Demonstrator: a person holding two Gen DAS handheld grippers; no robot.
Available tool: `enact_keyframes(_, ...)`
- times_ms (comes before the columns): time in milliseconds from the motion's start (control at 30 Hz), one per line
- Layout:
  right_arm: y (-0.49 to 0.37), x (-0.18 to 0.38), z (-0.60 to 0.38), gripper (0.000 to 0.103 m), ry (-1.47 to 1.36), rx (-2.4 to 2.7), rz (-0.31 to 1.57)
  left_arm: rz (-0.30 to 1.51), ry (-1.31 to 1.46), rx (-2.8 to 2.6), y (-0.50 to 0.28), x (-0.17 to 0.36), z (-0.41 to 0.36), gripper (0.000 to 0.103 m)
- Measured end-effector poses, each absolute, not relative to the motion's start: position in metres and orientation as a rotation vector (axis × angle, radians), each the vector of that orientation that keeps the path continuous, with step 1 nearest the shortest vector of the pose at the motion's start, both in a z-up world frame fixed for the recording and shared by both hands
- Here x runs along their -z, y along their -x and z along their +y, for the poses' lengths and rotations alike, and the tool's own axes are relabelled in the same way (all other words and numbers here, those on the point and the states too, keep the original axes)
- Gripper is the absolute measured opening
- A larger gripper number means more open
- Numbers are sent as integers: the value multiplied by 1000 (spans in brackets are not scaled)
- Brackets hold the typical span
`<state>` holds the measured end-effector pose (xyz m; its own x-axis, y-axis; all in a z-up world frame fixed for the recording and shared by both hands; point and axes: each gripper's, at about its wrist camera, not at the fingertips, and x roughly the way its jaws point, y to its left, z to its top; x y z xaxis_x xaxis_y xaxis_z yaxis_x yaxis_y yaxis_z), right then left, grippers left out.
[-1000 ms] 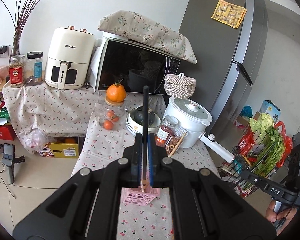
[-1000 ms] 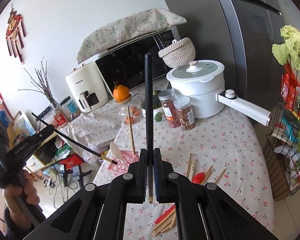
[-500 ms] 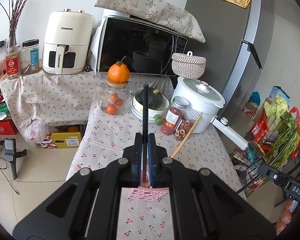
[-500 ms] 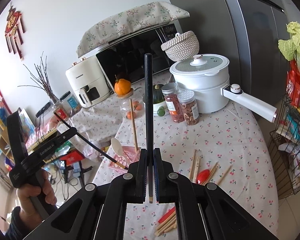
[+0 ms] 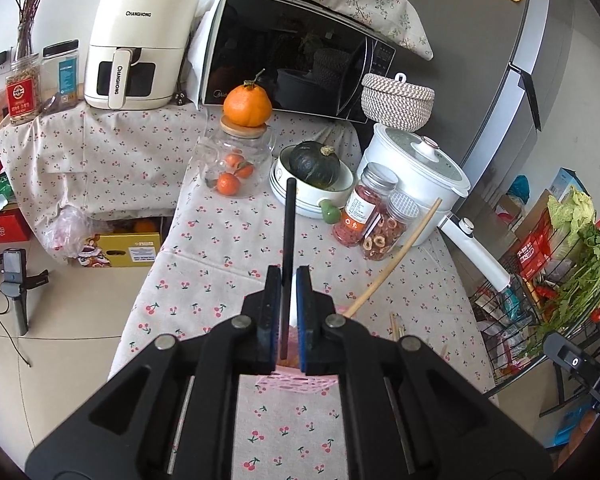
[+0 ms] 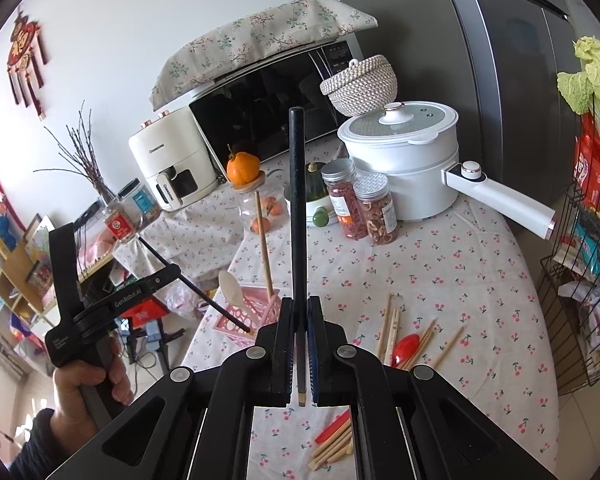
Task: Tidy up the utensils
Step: 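Drop the black chopstick into the basket with the left tool while the right tool carries its chopstick, then lower the black chopstick into the pink basket and open the right tool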
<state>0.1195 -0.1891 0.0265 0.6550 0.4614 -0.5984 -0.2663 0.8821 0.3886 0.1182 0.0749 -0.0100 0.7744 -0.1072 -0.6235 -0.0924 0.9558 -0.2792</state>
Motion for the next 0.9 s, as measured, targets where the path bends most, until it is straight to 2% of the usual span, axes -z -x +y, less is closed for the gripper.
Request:
enact_keyframes(67,-120,-26,-190,6,-280,-419,751,690,302,8,-118,9,75,8)
enact_keyframes(133,-120,-26,-191,6,-284,-418,752,697,299,12,-116,8,74,18)
enact_keyframes(200,-120,-27,-191,6,-288,-416,750,697,292,16,-113,6,73,38)
enact_keyframes(300,-120,-29,-190,6,-291,-415,744,695,269,23,-107,2,70,54)
enact_keyframes(500,-119,-33,-187,6,-288,-414,730,727,226,14,-93,2,71,78)
enact_keyframes(700,-120,-39,-179,6,-279,-423,713,806,192,0,-81,14,71,87)
enact_keyframes(900,-124,-47,-176,6,-301,-424,676,856,149,-23,-75,25,72,92)
